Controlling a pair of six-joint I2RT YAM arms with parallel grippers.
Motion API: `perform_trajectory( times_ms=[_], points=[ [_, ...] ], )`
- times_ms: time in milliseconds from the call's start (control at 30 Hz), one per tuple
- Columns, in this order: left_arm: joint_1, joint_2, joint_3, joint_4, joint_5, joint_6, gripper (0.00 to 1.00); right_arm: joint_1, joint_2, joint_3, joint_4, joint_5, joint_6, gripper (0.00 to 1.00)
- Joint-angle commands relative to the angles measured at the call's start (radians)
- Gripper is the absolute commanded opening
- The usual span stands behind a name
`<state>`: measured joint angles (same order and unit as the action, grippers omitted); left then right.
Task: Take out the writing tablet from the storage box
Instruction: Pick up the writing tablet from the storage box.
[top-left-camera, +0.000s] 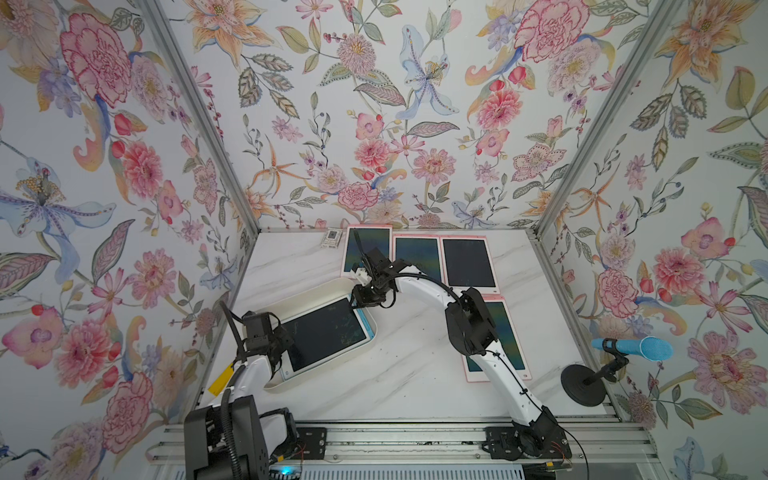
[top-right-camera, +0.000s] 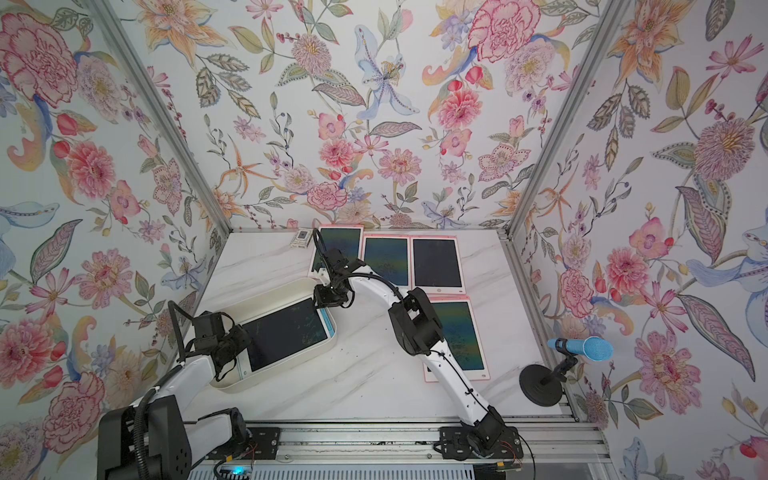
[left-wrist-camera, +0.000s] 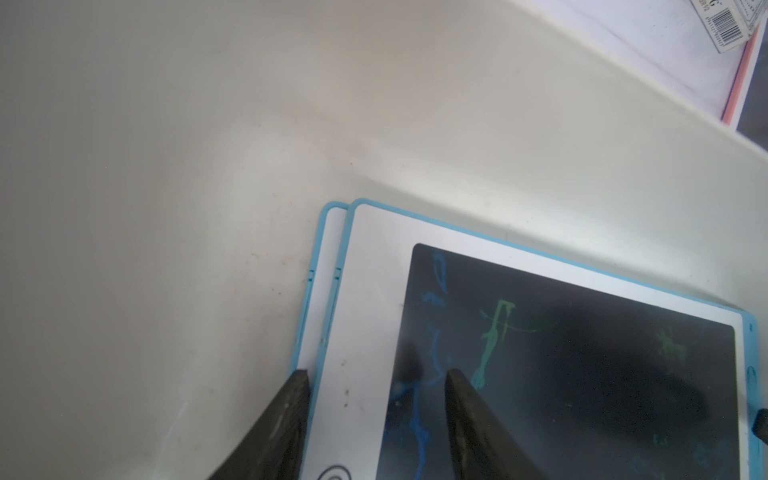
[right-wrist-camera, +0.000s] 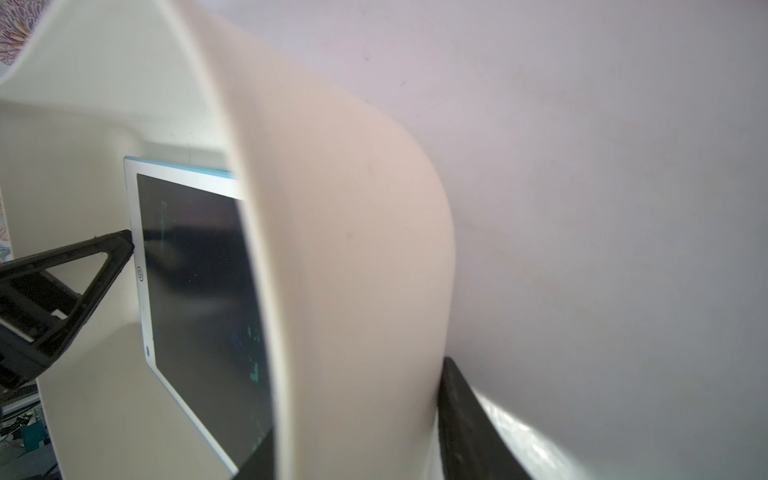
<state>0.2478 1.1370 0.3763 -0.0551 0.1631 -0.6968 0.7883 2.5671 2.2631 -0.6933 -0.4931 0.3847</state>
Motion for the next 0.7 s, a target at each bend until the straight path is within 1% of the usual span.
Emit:
perform_trajectory(
  times_ms=[0,233,367,500,667],
  points=[
    [-0.019,-0.027,-0.018,0.085,0.331,-0.041,0.54,0.079,0.024,0.030,0.037,-0.176,0.003,0.42],
    [0.010,-0.067,-0.058,0.140,0.402,-0.061,0.54,0.080,0.021,0.028,0.040,-0.183,-0.004,0.42],
    [0.014,-0.081,-0.059,0.133,0.396,-0.061,0.53,0.080,0.012,0.026,0.039,-0.191,-0.009,0.42],
    [0.032,-0.125,-0.068,0.144,0.425,-0.073,0.53,0.080,0.010,0.026,0.044,-0.206,-0.010,0.42],
    [0.055,-0.169,-0.070,0.110,0.414,-0.070,0.53,0.078,0.006,0.025,0.052,-0.223,-0.005,0.42]
  ],
)
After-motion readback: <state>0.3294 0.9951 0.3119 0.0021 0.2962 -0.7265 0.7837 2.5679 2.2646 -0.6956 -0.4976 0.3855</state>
